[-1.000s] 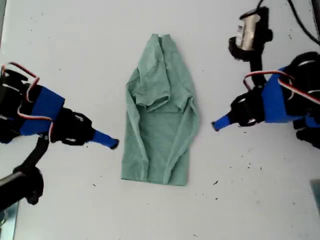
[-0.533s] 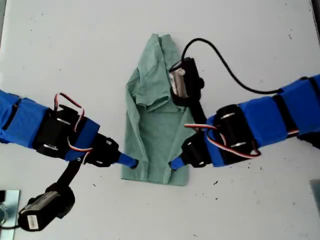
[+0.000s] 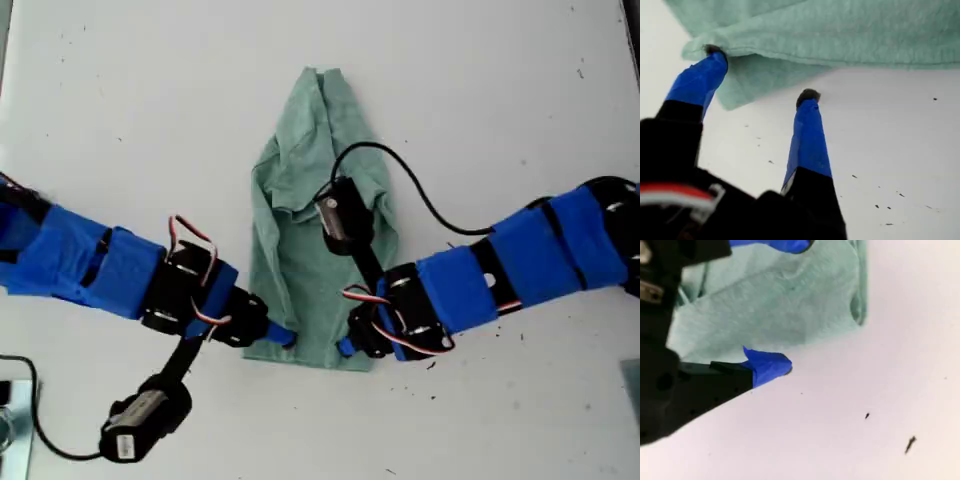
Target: Fold t shirt
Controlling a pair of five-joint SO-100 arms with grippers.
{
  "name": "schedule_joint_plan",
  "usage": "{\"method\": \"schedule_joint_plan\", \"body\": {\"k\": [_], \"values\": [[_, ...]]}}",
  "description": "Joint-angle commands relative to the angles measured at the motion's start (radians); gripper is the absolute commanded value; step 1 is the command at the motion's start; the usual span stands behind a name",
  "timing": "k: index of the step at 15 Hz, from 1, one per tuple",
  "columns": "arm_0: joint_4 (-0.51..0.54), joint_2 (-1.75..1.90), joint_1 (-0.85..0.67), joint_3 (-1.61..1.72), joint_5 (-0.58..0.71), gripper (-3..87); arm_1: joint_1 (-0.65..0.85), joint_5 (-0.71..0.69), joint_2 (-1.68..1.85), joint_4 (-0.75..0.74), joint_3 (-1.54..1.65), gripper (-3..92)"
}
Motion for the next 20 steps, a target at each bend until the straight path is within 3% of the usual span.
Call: {"method": "schedule_joint_plan", "body": {"k": [1, 4, 6, 7, 10, 15, 20], "values": [[0.017, -0.187, 0.025, -0.207, 0.006, 33.0, -0.025, 0.021, -0.061, -0.067, -0.06, 26.0], [0.046, -0.293, 0.048, -0.244, -0.081, 9.9, -0.052, 0.066, -0.152, -0.083, -0.063, 11.5], [0.044, -0.295, 0.055, -0.247, -0.092, -0.2, -0.054, 0.066, -0.152, -0.098, -0.066, 4.2], [0.055, -0.293, 0.06, -0.267, -0.101, -0.2, -0.057, 0.072, -0.15, -0.101, -0.066, -0.9], [0.138, -0.265, 0.092, -0.368, -0.132, -0.1, -0.064, 0.043, -0.034, -0.035, -0.066, -0.9], [0.146, -0.015, 0.147, -0.362, -0.176, -0.1, -0.072, -0.003, 0.21, 0.021, -0.054, -0.8], [0.048, 0.031, -0.11, -0.371, 0.124, -0.2, 0.17, -0.287, 0.291, -0.04, -0.005, -0.8]]}}
